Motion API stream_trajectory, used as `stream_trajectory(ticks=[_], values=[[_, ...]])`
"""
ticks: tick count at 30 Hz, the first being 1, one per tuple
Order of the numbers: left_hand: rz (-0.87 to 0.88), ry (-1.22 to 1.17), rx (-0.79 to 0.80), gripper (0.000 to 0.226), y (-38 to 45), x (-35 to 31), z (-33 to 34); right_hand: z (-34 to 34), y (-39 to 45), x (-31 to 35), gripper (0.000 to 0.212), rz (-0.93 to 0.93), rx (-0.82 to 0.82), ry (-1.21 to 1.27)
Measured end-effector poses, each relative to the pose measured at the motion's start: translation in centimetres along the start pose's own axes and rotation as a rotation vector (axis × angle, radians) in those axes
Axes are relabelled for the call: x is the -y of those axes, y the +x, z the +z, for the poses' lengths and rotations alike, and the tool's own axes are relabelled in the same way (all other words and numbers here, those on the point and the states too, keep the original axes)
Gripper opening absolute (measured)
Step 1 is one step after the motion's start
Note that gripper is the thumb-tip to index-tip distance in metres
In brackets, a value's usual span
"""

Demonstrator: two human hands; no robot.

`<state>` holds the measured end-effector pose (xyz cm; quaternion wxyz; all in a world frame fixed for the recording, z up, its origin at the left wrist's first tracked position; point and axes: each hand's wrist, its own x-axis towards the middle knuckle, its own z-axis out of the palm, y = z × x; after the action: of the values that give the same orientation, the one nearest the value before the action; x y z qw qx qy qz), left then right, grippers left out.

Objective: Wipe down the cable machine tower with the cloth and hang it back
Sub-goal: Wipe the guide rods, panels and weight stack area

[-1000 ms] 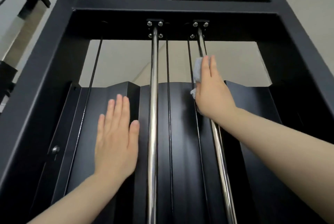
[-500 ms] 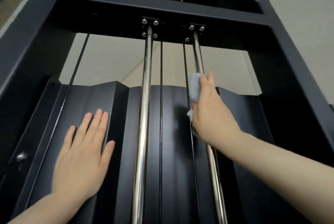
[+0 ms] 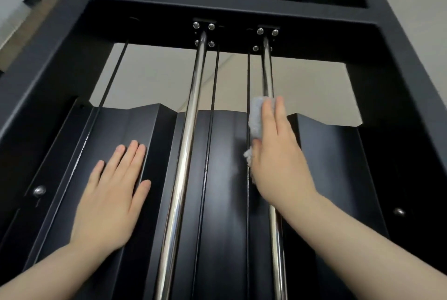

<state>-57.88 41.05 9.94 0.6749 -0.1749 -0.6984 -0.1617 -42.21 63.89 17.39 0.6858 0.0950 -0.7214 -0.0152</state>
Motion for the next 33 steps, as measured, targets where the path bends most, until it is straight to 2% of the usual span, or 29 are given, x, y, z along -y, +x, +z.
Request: stream_trajectory(ticks=[3,5,6,8,10,13,16,20,22,24,27,30,33], values=[[0.001,-0.013,-0.004,0.062,0.0,-0.1,0.0,-0.3,-0.3,-0.7,0.069,-0.088,0.102,-0.176],[-0.001,-0.026,-0.003,0.063,0.0,-0.1,0.1,-0.9,2.4,-1.2,0.073,-0.109,0.157,-0.344],[-0.003,-0.031,0.001,0.063,0.1,-0.1,0.0,-1.2,4.1,-1.3,0.074,-0.09,0.176,-0.349],[-0.001,-0.026,0.008,0.063,0.2,-0.1,0.0,-1.7,7.0,-0.9,0.079,0.055,0.183,-0.138],[-0.005,-0.023,0.007,0.063,0.2,-0.2,0.0,-1.1,8.0,-0.3,0.084,0.151,0.072,0.035],[0.003,-0.016,-0.003,0.064,0.2,-0.1,0.1,0.0,5.1,0.8,0.065,0.278,-0.082,0.057],[0.013,-0.019,-0.032,0.065,0.3,0.0,0.3,0.3,2.2,0.9,0.045,0.21,-0.078,-0.027],[-0.006,-0.05,-0.071,0.069,0.3,-0.3,0.6,-0.4,5.9,0.6,0.043,0.165,-0.101,-0.145],[-0.007,-0.05,-0.064,0.068,0.4,-0.3,0.5,-0.6,9.2,0.6,0.048,0.184,-0.072,-0.197],[-0.008,-0.05,-0.048,0.068,0.4,-0.4,0.2,-0.5,11.8,0.7,0.062,0.208,-0.043,-0.217],[-0.014,-0.065,-0.019,0.067,0.3,-0.4,-0.2,-0.5,12.4,0.6,0.053,0.245,-0.064,-0.138],[-0.003,-0.065,-0.03,0.065,0.3,-0.2,-0.2,-0.3,9.5,0.0,0.046,0.171,-0.048,-0.114],[0.005,-0.056,-0.069,0.064,0.2,-0.3,0.2,-0.8,8.7,-0.7,0.058,0.126,0.037,-0.146]])
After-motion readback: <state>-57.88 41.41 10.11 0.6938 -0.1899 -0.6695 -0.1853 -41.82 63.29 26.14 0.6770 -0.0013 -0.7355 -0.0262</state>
